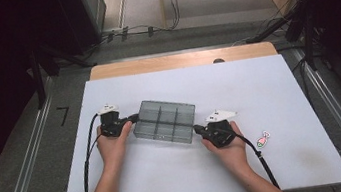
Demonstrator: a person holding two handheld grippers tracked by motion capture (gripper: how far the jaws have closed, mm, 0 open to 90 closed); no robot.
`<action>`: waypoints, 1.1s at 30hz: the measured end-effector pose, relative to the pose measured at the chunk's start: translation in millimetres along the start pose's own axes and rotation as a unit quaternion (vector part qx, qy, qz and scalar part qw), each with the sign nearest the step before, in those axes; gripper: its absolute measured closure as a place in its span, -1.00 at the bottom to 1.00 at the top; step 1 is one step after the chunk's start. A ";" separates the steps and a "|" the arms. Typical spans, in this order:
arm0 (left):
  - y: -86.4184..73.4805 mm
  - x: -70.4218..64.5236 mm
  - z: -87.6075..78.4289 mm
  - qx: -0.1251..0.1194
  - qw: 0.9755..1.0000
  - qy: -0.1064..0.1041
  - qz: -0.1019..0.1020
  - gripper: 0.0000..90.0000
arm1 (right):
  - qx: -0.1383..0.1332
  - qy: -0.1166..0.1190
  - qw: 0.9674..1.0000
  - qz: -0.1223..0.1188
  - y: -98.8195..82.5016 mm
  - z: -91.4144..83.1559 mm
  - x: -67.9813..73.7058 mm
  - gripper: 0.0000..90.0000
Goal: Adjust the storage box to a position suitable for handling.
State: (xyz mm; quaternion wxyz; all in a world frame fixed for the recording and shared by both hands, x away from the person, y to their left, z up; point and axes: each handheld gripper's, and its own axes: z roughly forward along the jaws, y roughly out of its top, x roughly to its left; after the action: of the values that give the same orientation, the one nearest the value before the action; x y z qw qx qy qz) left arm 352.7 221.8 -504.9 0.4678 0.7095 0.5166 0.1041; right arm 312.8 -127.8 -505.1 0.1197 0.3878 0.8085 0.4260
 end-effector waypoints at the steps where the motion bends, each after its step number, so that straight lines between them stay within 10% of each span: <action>1: -0.5 -1.5 0.0 0.001 1.000 -0.001 0.002 1.00 | -0.002 -0.001 1.000 -0.002 -1.6 -1.6 0.4 0.95; 33: -46.0 -63.7 -19.6 0.002 0.999 -0.034 0.016 1.00 | -0.010 -0.018 1.000 -0.004 -41.1 -53.2 -5.9 0.95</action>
State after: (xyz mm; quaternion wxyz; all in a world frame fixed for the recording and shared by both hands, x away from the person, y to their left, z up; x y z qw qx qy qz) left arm 282.8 181.0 -508.4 0.4824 0.7217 0.4888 0.0863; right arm 267.3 -177.7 -505.6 0.1396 0.3911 0.8034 0.4268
